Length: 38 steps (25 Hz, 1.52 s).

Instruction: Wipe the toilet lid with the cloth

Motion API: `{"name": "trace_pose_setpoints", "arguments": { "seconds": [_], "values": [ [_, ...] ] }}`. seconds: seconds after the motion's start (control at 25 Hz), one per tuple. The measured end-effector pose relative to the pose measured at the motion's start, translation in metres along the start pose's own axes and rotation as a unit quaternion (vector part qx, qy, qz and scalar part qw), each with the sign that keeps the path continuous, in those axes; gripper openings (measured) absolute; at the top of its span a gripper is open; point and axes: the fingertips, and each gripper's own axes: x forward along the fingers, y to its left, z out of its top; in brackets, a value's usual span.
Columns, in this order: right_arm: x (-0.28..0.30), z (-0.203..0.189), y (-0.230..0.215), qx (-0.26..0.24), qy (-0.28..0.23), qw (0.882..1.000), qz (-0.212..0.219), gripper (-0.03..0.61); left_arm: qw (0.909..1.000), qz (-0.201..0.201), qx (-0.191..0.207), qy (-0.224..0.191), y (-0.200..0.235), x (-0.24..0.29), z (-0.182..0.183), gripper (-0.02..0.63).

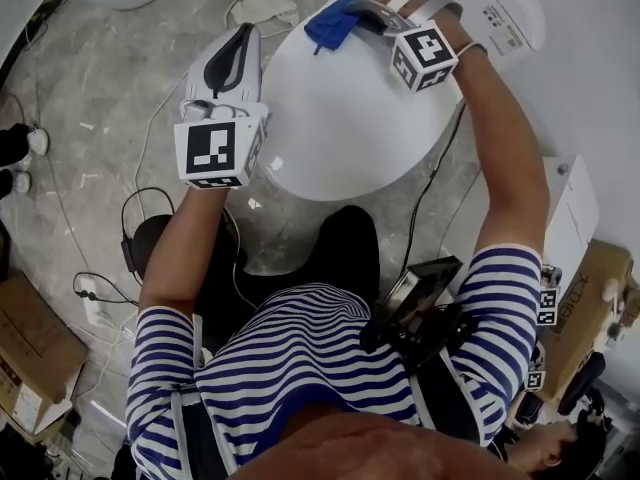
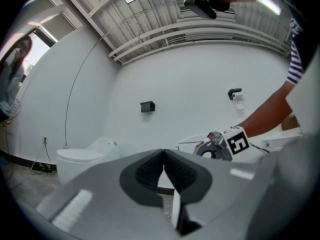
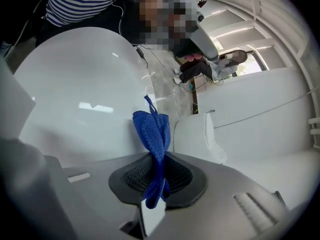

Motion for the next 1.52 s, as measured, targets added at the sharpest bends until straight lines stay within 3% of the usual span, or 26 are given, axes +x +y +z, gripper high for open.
{"name": "trace_pose_setpoints", "arguments": {
  "seconds": [0.64,1.0,1.52],
  "values": [
    [0.037,-0.015,0.004,0.011,0.0,0.999,0.043,0.049,1.0,0.001,-0.002,0.004,0.011,0.004,-0.004,0.003],
    [0.012,-0.019,0.033,0.023,0.01,0.999,0.049,0.048,1.0,-0.007,0.002,0.002,-0.001,0.004,-0.002,0.003],
    [-0.07,-0.016,0.113,0.032,0.021,0.997,0.061,0.049,0.9996,-0.023,0.018,0.001,-0.034,-0.001,0.001,0.003]
  ]
}}
